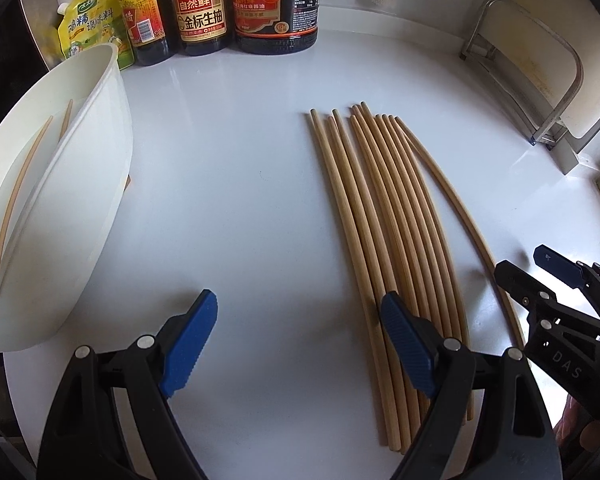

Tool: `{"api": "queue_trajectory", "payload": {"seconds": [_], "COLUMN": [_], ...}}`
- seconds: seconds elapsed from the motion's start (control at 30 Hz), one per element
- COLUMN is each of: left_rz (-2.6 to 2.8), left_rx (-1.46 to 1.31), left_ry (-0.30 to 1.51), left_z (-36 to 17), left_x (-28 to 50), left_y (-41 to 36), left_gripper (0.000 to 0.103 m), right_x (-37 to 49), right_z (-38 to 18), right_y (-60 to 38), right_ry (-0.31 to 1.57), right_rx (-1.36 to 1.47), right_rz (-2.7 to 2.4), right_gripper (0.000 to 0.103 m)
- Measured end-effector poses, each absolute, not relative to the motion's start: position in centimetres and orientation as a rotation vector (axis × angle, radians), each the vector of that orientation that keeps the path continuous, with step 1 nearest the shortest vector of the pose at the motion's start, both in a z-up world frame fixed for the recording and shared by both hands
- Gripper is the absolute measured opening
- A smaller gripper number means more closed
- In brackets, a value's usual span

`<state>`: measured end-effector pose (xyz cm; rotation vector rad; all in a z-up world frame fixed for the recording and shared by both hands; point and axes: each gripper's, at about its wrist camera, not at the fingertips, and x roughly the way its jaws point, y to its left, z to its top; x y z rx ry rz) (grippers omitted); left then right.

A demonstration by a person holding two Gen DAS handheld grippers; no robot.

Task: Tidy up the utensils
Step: 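Move both open tools back to the remaining chopsticks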

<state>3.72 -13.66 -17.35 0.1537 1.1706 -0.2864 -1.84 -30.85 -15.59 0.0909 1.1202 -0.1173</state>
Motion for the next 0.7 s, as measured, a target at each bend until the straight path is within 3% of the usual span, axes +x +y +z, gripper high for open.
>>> {"api": "queue_trajectory", "payload": {"seconds": [0.7], "left_rz": [-0.234], "left_rx": [0.17], "left_ry": [1.155], "left_z": [-18.1], "left_x": [4.0], "left_y": [-13.8], "left_gripper": [0.087], "right_x": [-1.3], "right_z": [-16.4], "right_y": [-29.4], "right_ry": [1.113], "right_rx": [0.03], "right_rz": [-0.098], "right_gripper": [0.059]}}
